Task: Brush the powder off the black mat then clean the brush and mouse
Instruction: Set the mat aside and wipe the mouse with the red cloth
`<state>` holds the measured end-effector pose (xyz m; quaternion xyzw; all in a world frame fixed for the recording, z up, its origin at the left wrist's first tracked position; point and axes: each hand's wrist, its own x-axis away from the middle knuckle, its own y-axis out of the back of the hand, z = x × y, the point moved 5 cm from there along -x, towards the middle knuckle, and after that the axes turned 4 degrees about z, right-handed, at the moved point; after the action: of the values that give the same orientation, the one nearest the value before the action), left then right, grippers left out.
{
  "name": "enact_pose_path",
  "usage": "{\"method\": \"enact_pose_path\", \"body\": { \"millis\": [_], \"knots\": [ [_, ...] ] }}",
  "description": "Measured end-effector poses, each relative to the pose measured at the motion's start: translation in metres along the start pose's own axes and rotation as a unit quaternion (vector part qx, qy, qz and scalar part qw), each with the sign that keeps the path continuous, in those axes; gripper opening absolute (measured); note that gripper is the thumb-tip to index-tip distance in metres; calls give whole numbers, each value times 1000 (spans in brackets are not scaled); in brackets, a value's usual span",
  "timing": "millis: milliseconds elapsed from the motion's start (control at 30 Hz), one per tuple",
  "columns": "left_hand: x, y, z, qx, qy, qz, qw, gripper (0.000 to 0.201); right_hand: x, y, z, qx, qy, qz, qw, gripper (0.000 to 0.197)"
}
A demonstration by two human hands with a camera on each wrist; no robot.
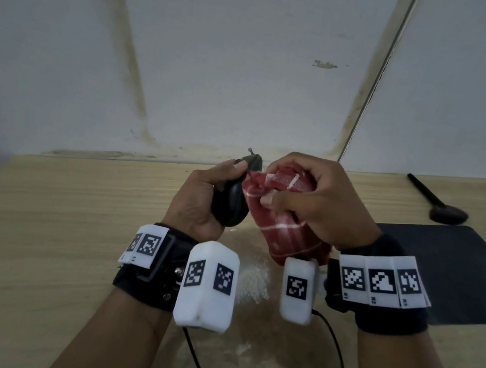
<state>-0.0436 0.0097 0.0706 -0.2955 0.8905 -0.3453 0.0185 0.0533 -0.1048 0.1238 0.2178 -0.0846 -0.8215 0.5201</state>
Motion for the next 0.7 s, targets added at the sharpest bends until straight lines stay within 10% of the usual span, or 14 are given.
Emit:
{"method": "enact_pose_path", "body": {
  "millis": [167, 367, 533, 700],
  "knots": [
    [-6, 5, 2, -4, -10, -2, 1000, 54, -4, 14, -13, 5, 0, -164, 986, 26],
    [-10, 10, -3, -13, -17, -58, 998, 37, -2, 2, -4, 15, -14, -7, 1000, 21],
    [-8, 3, -4, -32, -10, -44, 998, 25, -6, 12, -9, 30, -1, -136, 990, 23],
    [-7, -5, -2, -55, -14, -49, 997, 40, -6, -3, 2, 48, 23, -93, 994, 27]
  ]
}}
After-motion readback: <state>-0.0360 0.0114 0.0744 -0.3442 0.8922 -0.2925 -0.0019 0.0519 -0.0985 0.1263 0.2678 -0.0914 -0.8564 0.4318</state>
